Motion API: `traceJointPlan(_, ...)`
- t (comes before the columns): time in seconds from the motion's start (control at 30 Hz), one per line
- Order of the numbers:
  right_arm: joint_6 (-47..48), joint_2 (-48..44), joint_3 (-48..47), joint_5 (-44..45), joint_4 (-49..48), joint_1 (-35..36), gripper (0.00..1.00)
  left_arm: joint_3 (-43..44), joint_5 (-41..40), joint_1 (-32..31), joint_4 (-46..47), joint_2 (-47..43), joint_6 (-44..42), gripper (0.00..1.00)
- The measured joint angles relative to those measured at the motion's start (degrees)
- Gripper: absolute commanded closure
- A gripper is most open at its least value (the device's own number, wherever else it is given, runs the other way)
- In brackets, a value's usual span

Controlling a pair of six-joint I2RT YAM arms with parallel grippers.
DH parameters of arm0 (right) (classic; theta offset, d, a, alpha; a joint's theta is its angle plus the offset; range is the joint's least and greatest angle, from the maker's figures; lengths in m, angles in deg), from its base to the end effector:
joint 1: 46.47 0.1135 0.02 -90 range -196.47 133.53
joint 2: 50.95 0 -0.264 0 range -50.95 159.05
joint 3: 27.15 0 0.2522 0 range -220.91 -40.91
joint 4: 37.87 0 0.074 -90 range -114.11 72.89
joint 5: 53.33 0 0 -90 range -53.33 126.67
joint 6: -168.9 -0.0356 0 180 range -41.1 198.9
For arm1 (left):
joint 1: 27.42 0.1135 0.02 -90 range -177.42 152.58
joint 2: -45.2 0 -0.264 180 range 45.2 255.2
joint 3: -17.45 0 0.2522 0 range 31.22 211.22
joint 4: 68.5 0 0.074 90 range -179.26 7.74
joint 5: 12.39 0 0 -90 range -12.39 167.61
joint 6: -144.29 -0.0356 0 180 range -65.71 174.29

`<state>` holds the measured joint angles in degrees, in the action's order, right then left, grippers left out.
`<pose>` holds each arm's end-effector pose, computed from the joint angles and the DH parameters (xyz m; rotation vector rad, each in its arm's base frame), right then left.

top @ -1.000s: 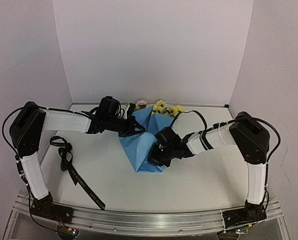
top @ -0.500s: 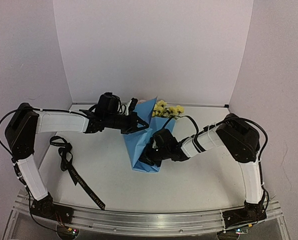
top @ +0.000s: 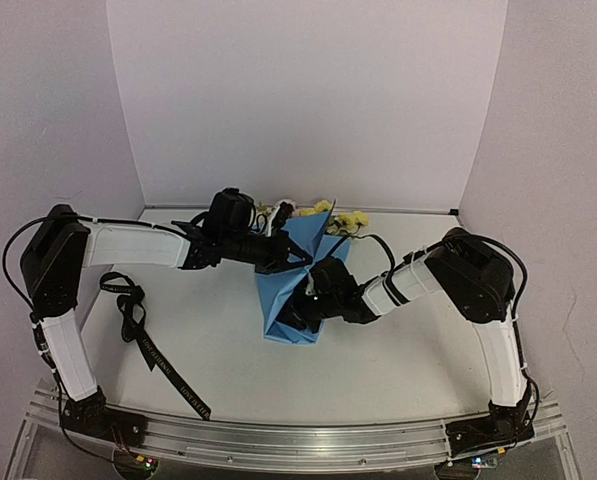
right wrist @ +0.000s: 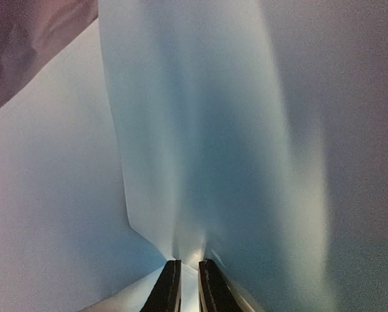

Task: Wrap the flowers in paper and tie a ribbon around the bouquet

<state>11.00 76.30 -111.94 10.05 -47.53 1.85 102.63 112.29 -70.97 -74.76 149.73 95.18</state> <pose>0.2905 0.3503 0.0961 0.1101 2.5828 1.5073 0.2885 -0.3022 0.2409 0.4943 2.2385 -1.4718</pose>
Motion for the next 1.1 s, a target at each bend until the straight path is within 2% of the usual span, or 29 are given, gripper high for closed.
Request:
traceJointPlan(0.2,-1.2,0.6,0.1,-1.6,-1.8,-1.1,0.88,3.5,2.3,-0.1,0.4,3.9,-0.5,0.97)
traceJointPlan(0.33,-1.8,1.0,0.5,-2.3,-3.2,-1.6,0.88,4.3,3.3,0.0,1.8,5.2,-0.7,0.84)
traceJointPlan(0.5,-2.2,1.1,0.7,-2.7,-3.9,-1.7,0.88,4.3,2.9,-0.2,2.2,5.3,-2.5,0.63)
traceJointPlan(0.63,-2.7,1.3,0.7,-2.7,-4.5,-1.7,0.88,3.5,0.8,-0.2,1.0,4.9,-4.4,0.53)
traceJointPlan(0.87,-3.2,1.5,0.7,-2.7,-5.2,-1.7,0.88,-10.5,-3.6,5.3,7.9,-3.5,-4.4,0.50)
traceJointPlan(0.97,-3.3,1.7,0.7,-2.7,-5.5,-1.7,0.88,-14.3,-6.0,8.1,11.4,-5.8,-3.4,0.49)
traceJointPlan(1.1,-3.6,1.7,0.7,-2.7,-5.7,-1.7,0.88,-17.9,-11.2,8.7,14.6,-7.9,-1.9,0.45)
